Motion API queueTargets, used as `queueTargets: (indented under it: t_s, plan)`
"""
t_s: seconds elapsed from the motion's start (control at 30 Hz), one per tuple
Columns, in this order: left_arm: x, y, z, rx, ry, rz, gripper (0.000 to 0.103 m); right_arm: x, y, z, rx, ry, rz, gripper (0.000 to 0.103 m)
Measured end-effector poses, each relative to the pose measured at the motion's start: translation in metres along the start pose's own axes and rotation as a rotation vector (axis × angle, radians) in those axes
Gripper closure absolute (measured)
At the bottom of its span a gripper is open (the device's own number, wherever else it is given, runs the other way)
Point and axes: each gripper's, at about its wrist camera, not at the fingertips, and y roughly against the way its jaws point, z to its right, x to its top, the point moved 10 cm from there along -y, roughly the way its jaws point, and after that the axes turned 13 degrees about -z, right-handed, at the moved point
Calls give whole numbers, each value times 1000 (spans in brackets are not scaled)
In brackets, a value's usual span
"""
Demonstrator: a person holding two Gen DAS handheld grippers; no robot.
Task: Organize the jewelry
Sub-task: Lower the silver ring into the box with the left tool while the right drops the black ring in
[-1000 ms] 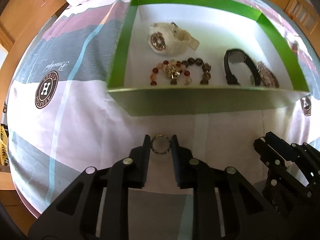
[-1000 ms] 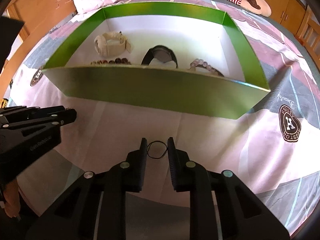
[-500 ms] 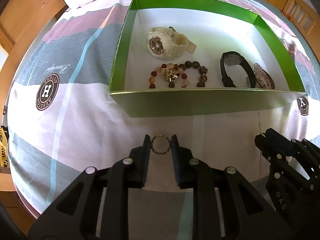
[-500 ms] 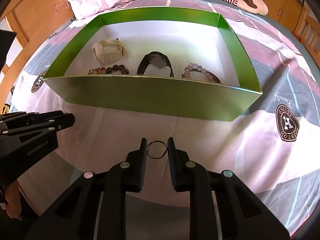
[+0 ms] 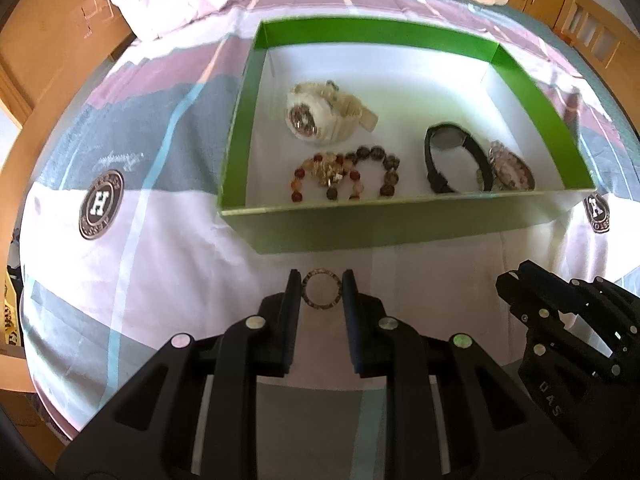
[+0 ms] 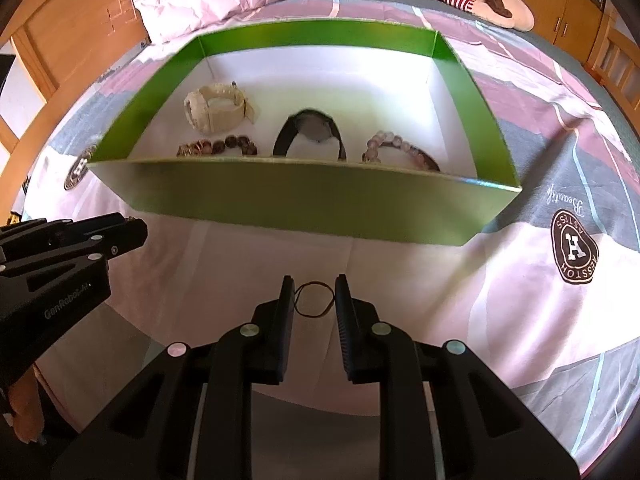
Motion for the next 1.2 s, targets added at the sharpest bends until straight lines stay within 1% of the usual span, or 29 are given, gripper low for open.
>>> queueTargets:
  t_s: [0.1, 0.17, 0.23, 0.3, 0.33, 0.43, 0.5, 0.57, 0.63, 0.67, 0.77, 0.9, 0.97, 1.03, 1.07, 1.13, 1.17, 1.2]
  plan:
    - [6, 20, 0, 8, -7, 77, 82, 10, 24, -2, 14, 10, 80, 82]
    - [11, 37, 1, 12, -19, 139, 82, 19, 44, -3, 41, 12, 139, 82]
    - [13, 49, 2, 2, -30, 162, 82, 30, 68, -2, 77, 1, 205, 82]
    - [18, 64, 5, -26, -39, 177, 82, 42, 85, 1, 87, -4, 246, 82]
    - [22, 73, 6, -39, -46, 192, 82, 48, 92, 3, 84, -2, 259, 82]
    - [49, 104, 11, -79, -68, 262, 82, 75, 105, 7, 84, 12, 284, 82]
    - [65, 108, 11, -100, -65, 283, 82, 92, 103, 16, 88, -11, 292, 82]
    - [86, 97, 11, -100, -59, 273, 82, 104, 88, 28, 86, -36, 266, 82]
    - [96, 76, 13, -108, -52, 232, 82, 108, 66, 39, 80, -78, 218, 82]
    - [98, 68, 13, -109, -49, 215, 82, 109, 52, 46, 72, -96, 189, 82]
    - [100, 30, 10, -73, -37, 135, 82, 104, 27, 55, 29, -106, 141, 82]
    - [97, 10, 9, -48, -38, 106, 82, 99, 14, 53, 27, -107, 99, 82]
    - [95, 9, 7, -32, -38, 109, 78, 98, 19, 54, 10, -110, 108, 69]
    - [93, 15, 6, -10, -42, 135, 58, 99, 31, 54, 8, -114, 141, 44]
    - [92, 18, 6, -1, -44, 146, 55, 99, 38, 55, 3, -118, 160, 39]
    - [87, 29, 7, 32, -65, 184, 47, 98, 55, 57, -4, -127, 204, 24]
    - [84, 34, 8, 43, -74, 195, 43, 97, 63, 60, -7, -136, 224, 20]
    - [81, 40, 9, 53, -81, 212, 34, 96, 69, 62, -8, -146, 238, 14]
